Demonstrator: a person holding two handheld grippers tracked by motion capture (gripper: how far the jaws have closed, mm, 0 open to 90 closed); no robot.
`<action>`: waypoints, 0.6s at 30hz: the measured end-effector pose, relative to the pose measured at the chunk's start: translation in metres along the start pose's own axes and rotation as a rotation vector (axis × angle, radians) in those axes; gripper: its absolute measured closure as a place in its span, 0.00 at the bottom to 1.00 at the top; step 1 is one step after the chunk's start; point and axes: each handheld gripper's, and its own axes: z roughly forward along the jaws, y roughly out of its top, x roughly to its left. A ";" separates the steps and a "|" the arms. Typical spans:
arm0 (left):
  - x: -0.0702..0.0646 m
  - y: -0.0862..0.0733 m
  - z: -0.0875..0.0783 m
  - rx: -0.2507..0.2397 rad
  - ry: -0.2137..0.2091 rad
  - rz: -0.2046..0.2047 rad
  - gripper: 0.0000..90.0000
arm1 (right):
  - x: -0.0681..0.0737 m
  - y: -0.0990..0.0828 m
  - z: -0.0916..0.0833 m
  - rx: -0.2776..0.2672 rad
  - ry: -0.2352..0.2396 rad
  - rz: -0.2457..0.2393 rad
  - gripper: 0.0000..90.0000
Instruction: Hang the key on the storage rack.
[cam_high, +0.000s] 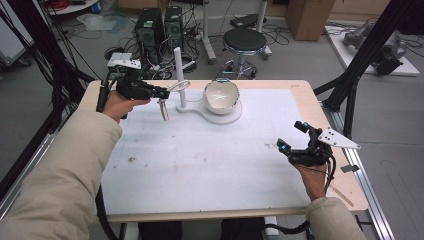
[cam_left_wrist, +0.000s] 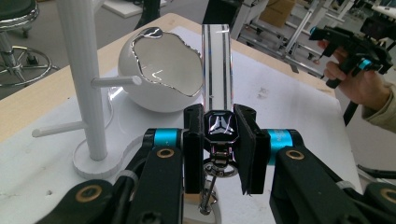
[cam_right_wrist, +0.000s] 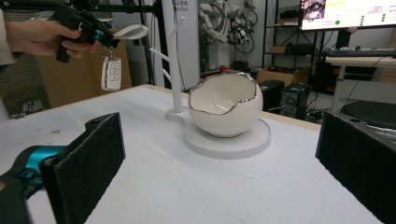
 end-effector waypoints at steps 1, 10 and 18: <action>0.001 0.000 0.000 -0.004 -0.002 -0.002 0.83 | 0.000 -0.002 0.000 0.005 -0.006 0.005 0.00; 0.015 -0.007 0.004 -0.004 0.014 -0.036 0.83 | -0.002 -0.017 -0.003 0.000 -0.048 -0.005 0.00; 0.021 -0.010 0.007 0.003 0.026 -0.049 0.83 | -0.001 -0.033 -0.003 0.015 -0.056 -0.001 0.00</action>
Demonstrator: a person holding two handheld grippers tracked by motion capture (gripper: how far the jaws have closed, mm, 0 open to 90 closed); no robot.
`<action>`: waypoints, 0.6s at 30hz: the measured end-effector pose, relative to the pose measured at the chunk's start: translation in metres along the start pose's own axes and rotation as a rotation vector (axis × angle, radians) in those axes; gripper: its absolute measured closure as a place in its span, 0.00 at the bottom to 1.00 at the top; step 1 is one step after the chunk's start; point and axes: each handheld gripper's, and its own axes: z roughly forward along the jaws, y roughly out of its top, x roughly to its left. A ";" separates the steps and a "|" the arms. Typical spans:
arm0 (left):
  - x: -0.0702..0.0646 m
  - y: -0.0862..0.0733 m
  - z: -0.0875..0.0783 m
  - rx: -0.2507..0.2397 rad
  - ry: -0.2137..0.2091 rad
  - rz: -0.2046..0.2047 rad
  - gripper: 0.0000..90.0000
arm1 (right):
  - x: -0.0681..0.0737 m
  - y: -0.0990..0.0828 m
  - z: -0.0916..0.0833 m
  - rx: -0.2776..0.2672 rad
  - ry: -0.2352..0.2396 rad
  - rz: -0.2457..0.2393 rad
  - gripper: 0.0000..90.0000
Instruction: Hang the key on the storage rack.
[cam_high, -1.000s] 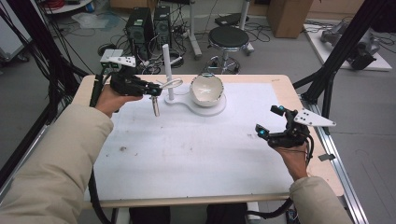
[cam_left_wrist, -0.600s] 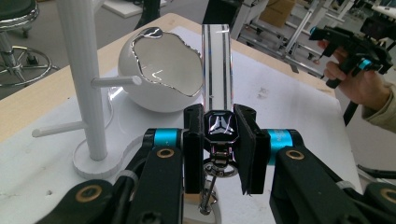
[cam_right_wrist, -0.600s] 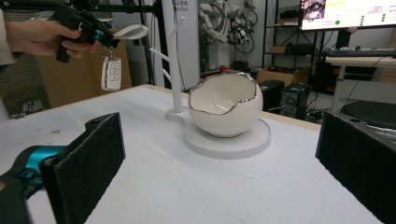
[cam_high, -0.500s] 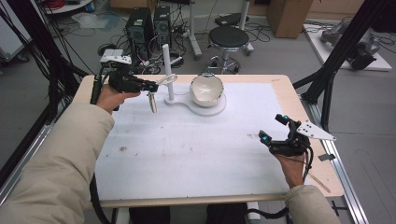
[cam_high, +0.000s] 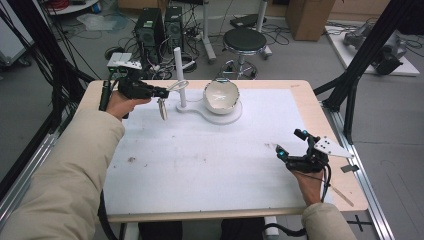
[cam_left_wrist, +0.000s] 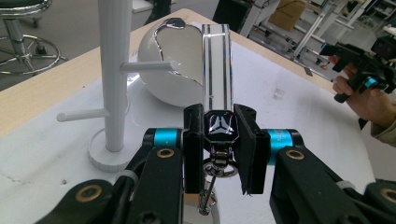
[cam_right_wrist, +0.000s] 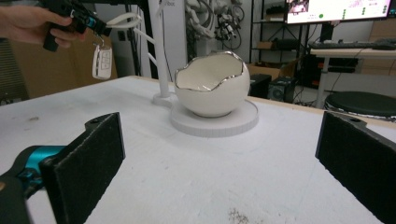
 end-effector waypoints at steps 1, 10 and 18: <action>0.002 -0.001 0.000 0.005 0.007 -0.002 0.83 | 0.000 -0.002 0.001 -0.004 -0.002 -0.003 0.00; 0.012 -0.005 0.002 -0.018 0.020 -0.038 0.83 | 0.001 -0.012 0.000 0.006 -0.021 0.005 0.00; 0.019 -0.009 0.006 -0.010 0.039 -0.063 0.83 | 0.000 -0.021 0.000 0.012 -0.032 0.016 0.00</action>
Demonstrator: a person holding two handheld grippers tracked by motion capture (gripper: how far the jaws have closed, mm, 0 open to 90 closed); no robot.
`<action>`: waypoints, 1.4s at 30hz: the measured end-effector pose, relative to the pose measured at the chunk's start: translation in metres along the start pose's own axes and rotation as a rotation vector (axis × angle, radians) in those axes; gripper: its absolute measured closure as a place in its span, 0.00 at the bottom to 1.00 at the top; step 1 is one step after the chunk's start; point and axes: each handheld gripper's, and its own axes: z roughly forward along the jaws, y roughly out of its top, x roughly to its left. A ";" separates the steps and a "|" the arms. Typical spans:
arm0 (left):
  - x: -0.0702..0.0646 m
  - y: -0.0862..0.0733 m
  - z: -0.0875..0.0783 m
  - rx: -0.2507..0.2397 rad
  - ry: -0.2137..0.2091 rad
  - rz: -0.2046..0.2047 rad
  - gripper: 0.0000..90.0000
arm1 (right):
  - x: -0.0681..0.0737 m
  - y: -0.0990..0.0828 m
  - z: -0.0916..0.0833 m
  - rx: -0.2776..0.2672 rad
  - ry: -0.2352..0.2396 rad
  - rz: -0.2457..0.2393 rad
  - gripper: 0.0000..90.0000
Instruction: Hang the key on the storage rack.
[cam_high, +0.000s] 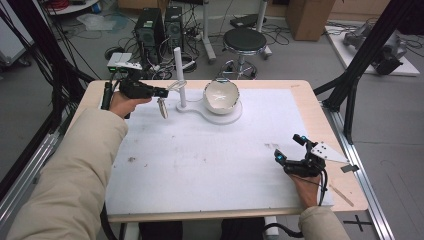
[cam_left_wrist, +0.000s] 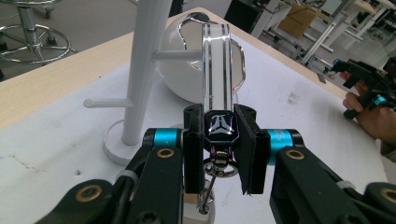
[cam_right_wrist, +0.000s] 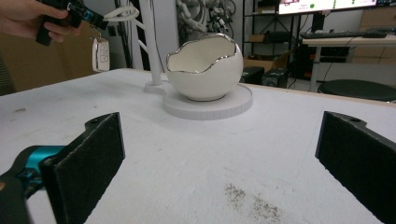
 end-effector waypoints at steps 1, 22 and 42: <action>0.000 0.000 0.000 0.000 0.000 0.000 0.83 | 0.000 0.000 0.000 -0.004 -0.001 -0.010 0.00; 0.010 -0.007 0.007 0.053 0.082 -0.005 0.82 | 0.001 -0.001 0.002 0.014 0.003 -0.013 0.00; -0.039 -0.011 -0.022 -0.148 0.119 0.220 0.02 | 0.001 -0.002 0.002 0.011 0.001 -0.003 0.00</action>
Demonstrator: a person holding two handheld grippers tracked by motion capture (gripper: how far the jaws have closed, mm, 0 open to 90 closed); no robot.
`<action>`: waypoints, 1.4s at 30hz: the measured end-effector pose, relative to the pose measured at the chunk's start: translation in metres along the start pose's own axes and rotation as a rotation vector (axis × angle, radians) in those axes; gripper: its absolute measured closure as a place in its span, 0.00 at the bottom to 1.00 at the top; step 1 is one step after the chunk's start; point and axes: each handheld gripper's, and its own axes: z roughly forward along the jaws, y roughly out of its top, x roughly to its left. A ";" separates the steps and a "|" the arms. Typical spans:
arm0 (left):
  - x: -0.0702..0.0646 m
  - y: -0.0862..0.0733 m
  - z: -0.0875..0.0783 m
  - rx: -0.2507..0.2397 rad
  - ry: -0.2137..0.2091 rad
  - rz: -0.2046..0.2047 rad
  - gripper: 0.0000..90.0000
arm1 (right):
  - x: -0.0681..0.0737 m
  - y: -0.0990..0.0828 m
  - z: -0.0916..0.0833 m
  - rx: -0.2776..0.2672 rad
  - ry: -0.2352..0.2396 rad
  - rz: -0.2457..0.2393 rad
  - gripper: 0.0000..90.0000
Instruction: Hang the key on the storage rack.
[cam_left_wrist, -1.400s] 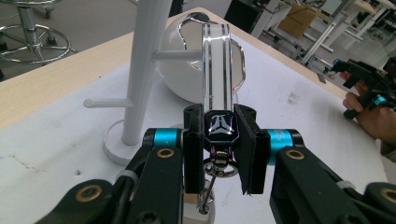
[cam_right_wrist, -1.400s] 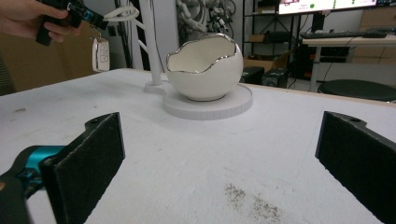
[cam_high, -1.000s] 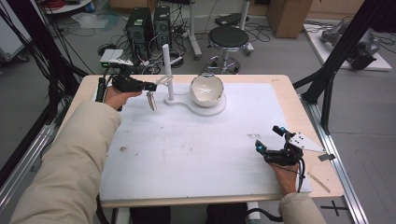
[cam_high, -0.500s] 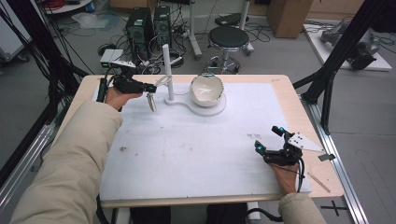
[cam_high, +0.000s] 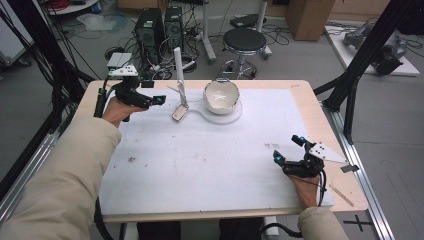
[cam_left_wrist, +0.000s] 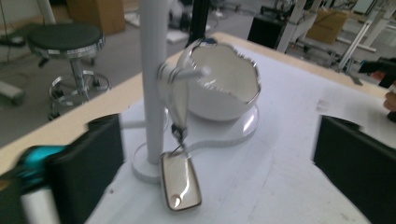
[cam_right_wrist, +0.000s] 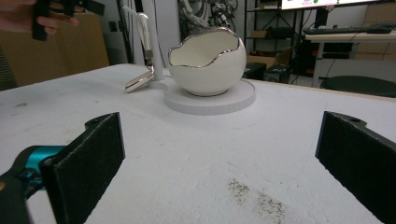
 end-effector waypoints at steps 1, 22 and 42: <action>-0.005 0.000 -0.006 -0.008 -0.003 0.013 0.02 | 0.000 0.000 0.000 0.001 0.001 0.004 0.00; -0.067 -0.097 -0.114 -0.161 0.158 0.079 0.02 | -0.001 -0.001 0.001 -0.007 0.031 0.012 0.00; -0.100 -0.177 -0.109 -0.285 0.228 0.004 0.02 | -0.002 -0.002 0.003 -0.007 0.056 0.024 0.00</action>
